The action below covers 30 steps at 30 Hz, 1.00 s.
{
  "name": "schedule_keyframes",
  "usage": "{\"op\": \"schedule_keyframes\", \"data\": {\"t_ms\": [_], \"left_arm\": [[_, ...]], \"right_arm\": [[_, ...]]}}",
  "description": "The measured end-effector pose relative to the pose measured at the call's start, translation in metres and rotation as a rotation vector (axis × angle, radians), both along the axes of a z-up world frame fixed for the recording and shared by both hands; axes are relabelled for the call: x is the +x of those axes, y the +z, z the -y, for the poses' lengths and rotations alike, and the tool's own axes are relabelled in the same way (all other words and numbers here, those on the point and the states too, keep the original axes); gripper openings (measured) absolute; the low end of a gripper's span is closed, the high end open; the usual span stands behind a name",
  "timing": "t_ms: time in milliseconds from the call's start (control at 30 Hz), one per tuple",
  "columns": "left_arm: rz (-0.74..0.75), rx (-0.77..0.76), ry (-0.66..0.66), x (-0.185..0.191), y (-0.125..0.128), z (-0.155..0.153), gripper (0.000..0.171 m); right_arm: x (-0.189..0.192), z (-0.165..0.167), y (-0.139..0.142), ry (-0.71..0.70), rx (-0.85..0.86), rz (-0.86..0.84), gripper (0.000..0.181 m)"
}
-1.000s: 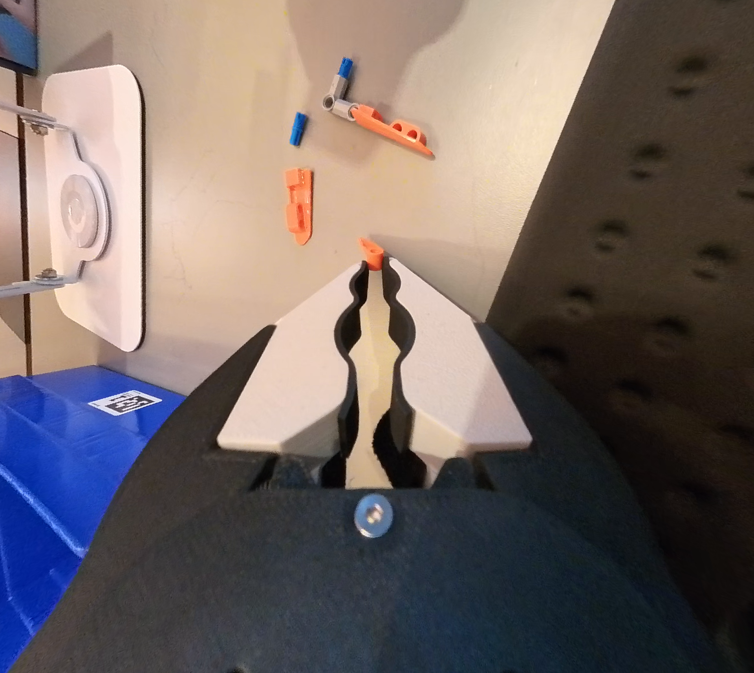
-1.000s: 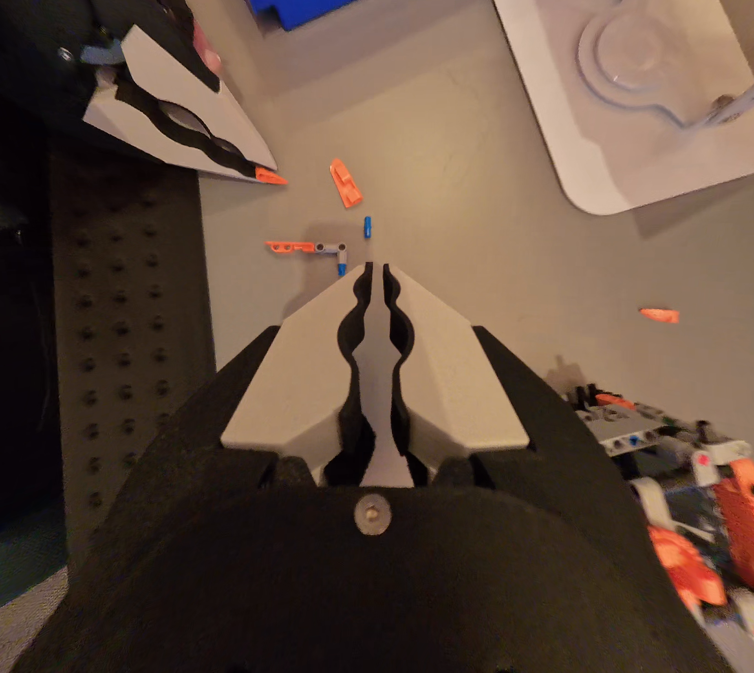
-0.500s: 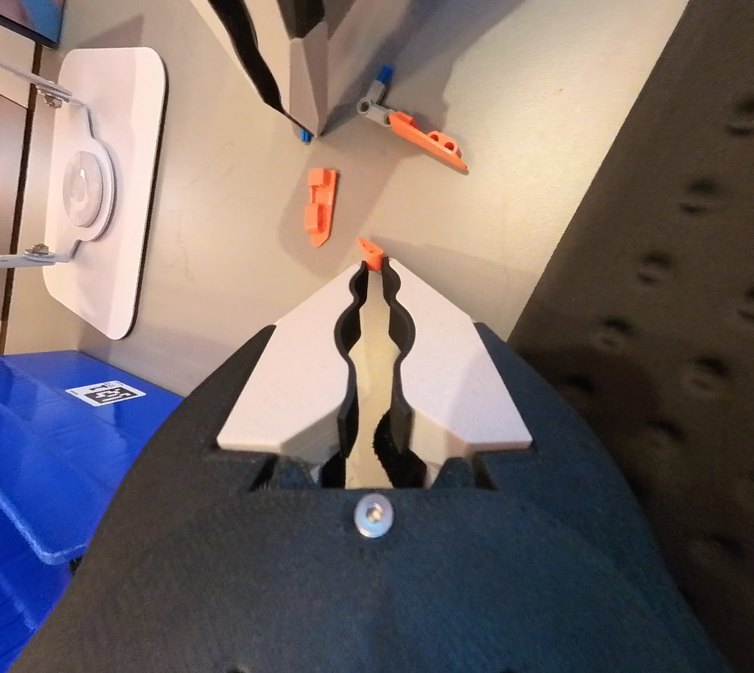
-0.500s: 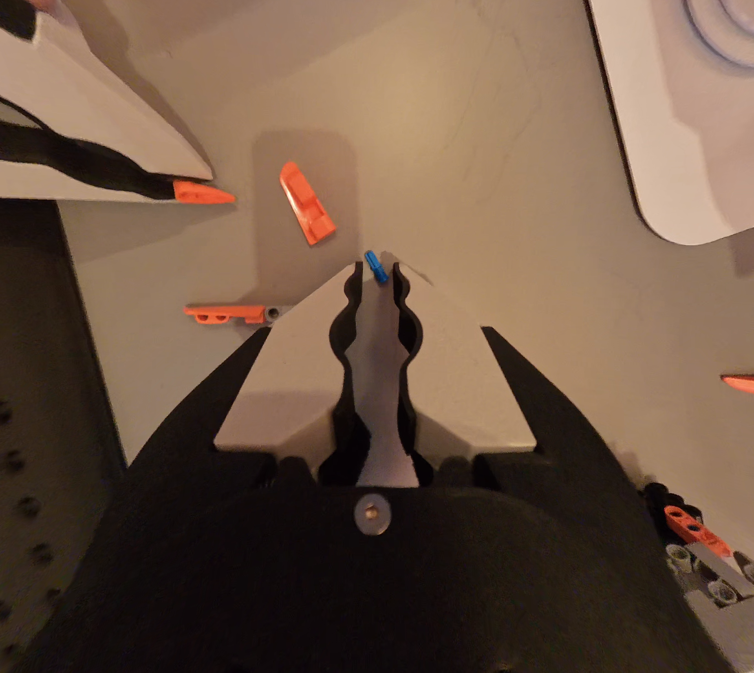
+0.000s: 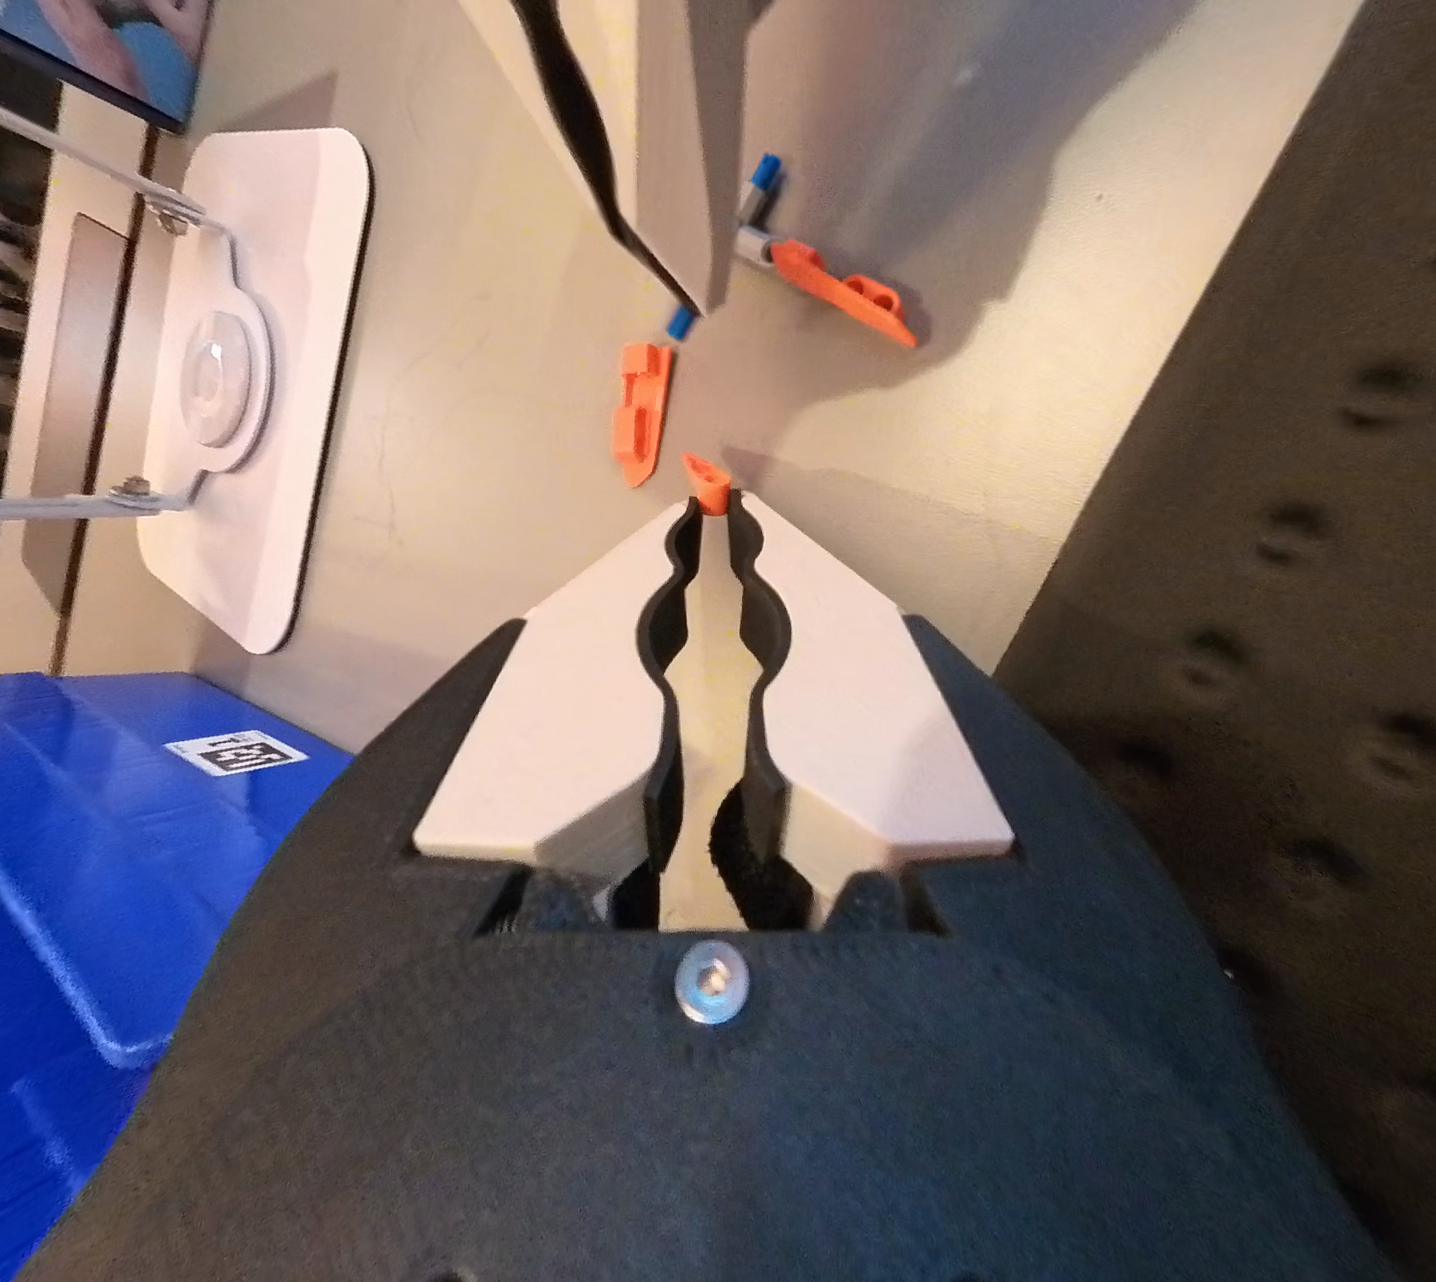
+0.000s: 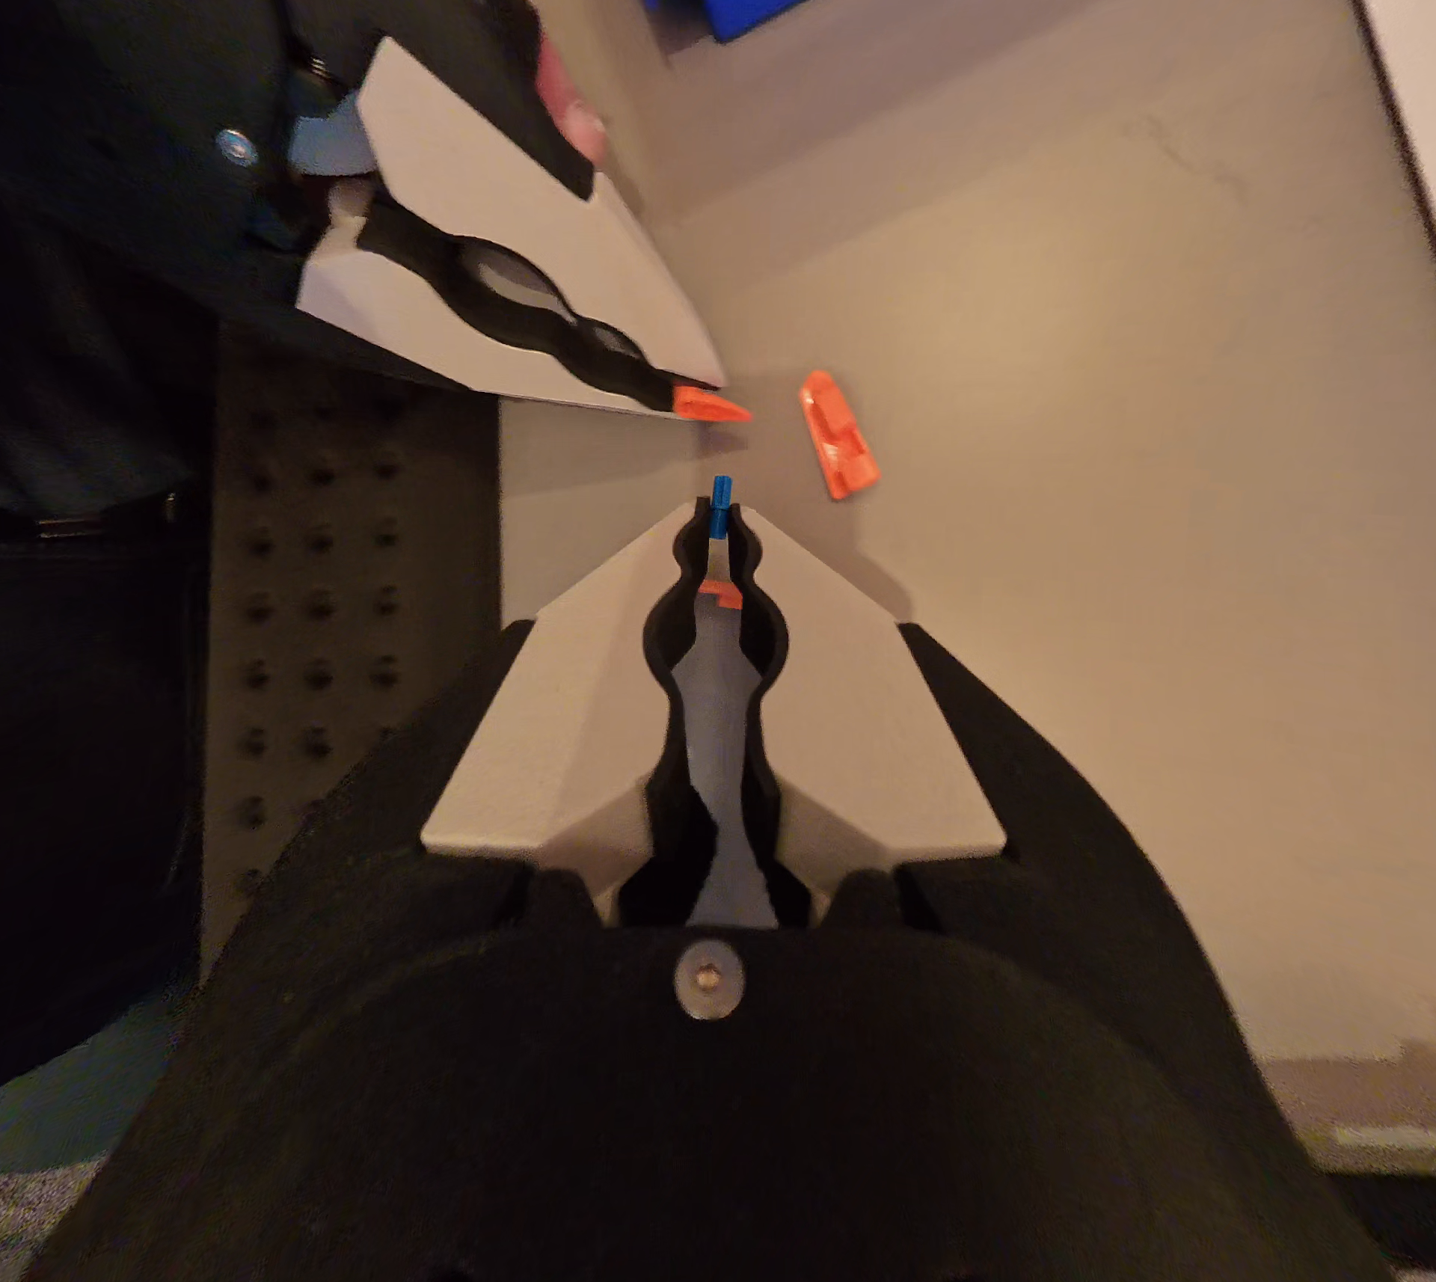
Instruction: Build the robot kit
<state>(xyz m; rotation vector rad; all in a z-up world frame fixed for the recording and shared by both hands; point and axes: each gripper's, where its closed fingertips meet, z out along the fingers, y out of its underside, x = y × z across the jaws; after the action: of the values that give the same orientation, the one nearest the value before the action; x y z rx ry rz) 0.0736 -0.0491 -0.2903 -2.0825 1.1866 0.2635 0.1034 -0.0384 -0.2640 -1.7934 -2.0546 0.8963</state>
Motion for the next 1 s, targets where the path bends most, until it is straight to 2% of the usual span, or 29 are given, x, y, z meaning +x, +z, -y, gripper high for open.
{"op": "schedule_keyframes", "data": {"t_ms": [133,333,767,1000], "left_arm": [[-0.142,0.079,-0.014,-0.002,0.002,-0.005,0.005],[-0.275,0.112,-0.072,0.007,-0.003,-0.005,0.005],[-0.324,0.119,-0.094,0.01,-0.002,-0.005,0.005],[-0.405,0.124,-0.123,0.01,-0.002,-0.005,0.004]], "right_arm": [[-0.004,0.018,-0.005,0.032,-0.064,0.001,0.001],[-0.009,0.016,-0.013,0.022,-0.079,0.019,0.001],[-0.006,0.015,-0.02,0.048,-0.043,0.064,0.001],[-0.005,0.017,-0.023,0.085,-0.031,0.113,0.001]]}}
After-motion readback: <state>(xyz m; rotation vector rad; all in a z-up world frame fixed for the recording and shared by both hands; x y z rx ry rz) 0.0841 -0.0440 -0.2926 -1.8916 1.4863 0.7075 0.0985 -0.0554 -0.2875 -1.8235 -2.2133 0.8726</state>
